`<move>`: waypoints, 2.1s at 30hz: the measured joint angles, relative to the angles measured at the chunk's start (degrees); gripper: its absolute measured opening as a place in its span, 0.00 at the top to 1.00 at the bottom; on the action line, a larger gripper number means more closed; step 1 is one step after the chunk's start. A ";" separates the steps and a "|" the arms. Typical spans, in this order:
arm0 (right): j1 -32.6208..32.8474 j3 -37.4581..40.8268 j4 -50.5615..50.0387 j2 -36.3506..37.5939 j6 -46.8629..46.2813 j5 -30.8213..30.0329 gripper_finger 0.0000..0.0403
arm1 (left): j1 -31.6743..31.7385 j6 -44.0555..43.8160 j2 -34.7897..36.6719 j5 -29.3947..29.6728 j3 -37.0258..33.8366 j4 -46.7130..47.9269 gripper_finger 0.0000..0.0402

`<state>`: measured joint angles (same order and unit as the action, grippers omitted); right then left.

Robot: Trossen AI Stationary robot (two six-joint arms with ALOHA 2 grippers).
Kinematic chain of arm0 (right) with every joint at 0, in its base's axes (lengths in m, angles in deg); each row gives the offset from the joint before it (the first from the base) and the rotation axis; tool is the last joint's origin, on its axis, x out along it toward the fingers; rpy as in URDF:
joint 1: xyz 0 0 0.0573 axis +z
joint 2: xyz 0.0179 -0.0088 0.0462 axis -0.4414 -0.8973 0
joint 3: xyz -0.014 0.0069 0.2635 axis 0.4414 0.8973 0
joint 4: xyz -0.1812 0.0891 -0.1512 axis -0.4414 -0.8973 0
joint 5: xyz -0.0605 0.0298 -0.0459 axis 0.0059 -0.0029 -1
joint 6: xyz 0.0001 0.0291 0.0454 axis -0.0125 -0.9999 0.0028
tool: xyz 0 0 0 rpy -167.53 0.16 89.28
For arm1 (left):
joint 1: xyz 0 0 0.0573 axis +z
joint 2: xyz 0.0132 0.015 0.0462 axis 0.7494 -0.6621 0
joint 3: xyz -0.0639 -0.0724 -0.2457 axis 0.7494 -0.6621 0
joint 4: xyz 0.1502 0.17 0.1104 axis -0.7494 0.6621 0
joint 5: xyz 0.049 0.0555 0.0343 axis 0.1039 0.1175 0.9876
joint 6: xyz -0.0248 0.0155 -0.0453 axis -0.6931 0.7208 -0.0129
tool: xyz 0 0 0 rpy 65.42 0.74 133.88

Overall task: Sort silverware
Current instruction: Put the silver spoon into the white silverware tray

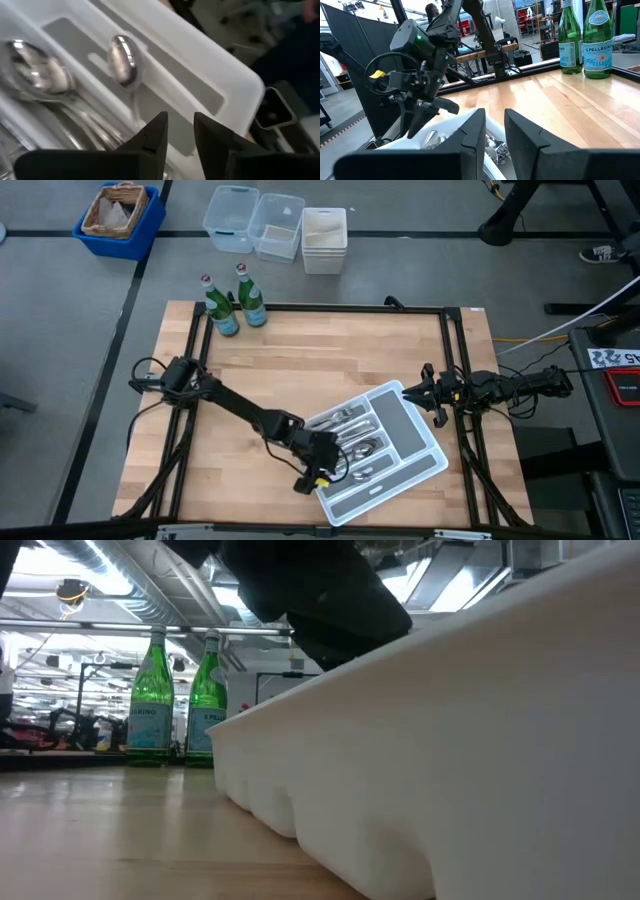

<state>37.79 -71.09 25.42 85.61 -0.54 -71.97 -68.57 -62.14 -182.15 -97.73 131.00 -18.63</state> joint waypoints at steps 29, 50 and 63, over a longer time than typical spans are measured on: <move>0.01 0.00 0.04 0.02 0.00 -0.01 0.81 | -2.05 -0.11 -2.57 9.54 -0.04 5.13 0.60; 0.01 0.00 0.00 0.02 0.00 -0.01 0.81 | -2.01 -2.04 -3.67 11.65 0.04 6.18 0.98; 0.02 0.00 -0.02 0.02 0.00 -0.01 0.81 | -1.60 -9.52 -2.54 11.67 0.00 3.75 1.00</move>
<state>37.81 -71.09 25.40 85.63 -0.54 -71.99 -70.17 -71.67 -184.68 -86.06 131.00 -14.88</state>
